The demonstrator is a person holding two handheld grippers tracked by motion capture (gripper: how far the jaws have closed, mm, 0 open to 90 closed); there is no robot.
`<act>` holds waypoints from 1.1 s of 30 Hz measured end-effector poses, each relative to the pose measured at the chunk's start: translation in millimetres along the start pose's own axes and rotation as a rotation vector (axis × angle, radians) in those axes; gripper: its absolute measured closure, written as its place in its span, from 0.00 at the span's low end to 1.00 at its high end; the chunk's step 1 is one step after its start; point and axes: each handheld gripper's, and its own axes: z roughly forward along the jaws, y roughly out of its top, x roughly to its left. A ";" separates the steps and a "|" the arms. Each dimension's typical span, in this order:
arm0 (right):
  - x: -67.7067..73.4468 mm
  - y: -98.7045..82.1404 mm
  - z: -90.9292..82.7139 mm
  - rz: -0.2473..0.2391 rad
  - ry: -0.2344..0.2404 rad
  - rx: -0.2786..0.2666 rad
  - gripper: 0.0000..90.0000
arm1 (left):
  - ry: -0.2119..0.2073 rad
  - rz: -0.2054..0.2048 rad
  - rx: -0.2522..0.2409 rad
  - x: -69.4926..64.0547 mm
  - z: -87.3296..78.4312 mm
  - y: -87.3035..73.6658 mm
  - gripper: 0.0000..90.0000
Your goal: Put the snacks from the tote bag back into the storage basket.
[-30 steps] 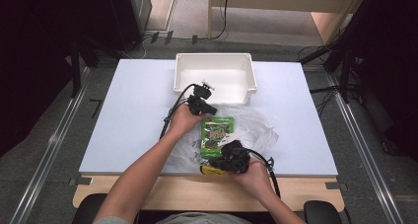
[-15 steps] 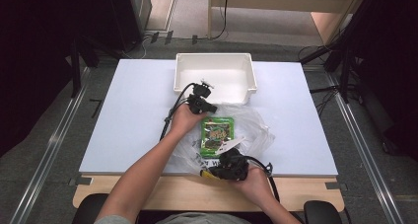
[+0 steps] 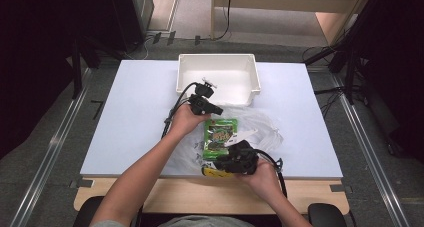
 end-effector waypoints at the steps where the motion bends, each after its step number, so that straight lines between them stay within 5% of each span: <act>1: -1.7 0.8 -1.1 0.001 -0.001 -0.003 0.81 | -0.004 0.000 -0.004 -1.0 -2.4 0.2 0.82; 9: -9.2 11.5 -13.2 0.018 -0.025 -0.021 0.69 | -0.082 -0.017 0.002 -4.9 -19.5 -0.2 0.62; 13: -14.9 16.1 -17.3 0.029 -0.034 -0.029 0.63 | -0.078 -0.017 -0.004 -7.1 -24.1 -2.3 0.54; 25: -38.3 33.4 -35.5 0.040 -0.059 -0.079 0.54 | -0.093 0.003 -0.015 -7.3 -39.6 -17.3 0.46; 33: -57.1 38.9 -34.7 0.113 -0.034 -0.106 0.48 | -0.103 0.011 -0.030 -9.2 -47.8 -29.9 0.42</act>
